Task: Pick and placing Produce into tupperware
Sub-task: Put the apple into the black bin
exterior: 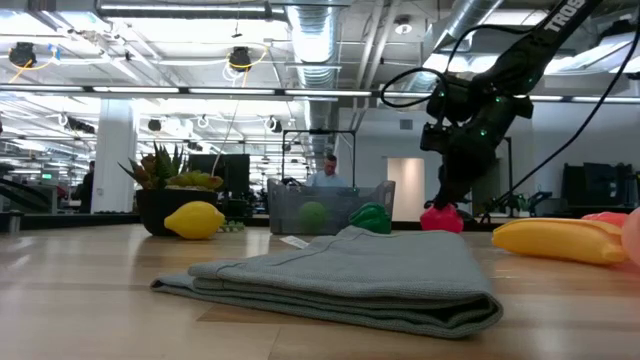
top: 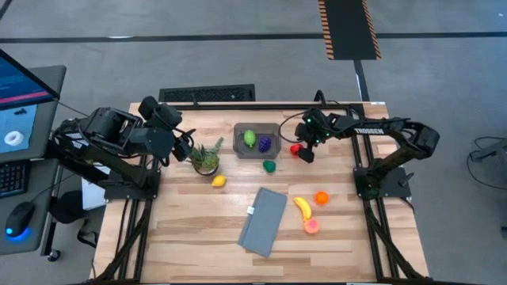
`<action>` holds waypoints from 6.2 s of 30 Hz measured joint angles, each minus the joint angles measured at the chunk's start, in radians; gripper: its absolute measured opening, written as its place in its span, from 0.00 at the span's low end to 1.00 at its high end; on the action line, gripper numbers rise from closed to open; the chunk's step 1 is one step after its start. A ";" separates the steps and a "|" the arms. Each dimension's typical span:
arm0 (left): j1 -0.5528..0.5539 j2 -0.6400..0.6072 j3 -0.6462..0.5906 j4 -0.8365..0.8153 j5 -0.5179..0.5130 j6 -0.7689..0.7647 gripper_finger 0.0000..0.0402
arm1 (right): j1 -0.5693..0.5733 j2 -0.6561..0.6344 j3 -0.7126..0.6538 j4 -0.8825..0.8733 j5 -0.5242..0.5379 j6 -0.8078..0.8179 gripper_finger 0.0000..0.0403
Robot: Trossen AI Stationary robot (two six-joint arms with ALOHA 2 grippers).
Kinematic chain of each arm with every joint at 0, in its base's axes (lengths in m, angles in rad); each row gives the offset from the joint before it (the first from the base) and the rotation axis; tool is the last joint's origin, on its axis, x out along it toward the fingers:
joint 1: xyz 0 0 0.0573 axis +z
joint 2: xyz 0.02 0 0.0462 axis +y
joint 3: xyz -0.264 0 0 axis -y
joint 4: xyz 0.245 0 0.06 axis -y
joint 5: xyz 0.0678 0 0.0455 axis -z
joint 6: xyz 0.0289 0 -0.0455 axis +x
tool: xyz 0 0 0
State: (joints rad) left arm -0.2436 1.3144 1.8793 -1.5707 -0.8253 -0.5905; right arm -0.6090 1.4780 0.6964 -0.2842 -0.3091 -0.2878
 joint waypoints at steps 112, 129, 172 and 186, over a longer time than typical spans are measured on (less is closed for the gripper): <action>0.000 0.000 0.000 0.000 -0.002 0.005 0.72 | -0.011 -0.468 0.000 -0.087 -0.013 0.212 0.77; 0.000 0.000 0.000 0.000 -0.002 0.005 0.72 | 0.027 -0.463 0.000 0.043 -0.029 0.246 0.77; 0.000 0.000 0.000 0.000 -0.001 -0.013 0.72 | 0.117 -0.127 0.203 0.180 -0.046 0.239 0.77; 0.000 0.000 0.000 0.000 -0.002 -0.012 0.72 | 0.157 0.079 0.299 0.180 -0.057 0.235 0.77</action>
State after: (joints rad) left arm -0.2436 1.3144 1.8797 -1.5711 -0.8276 -0.6022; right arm -0.4516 1.5572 0.9954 -0.1040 -0.3664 -0.0527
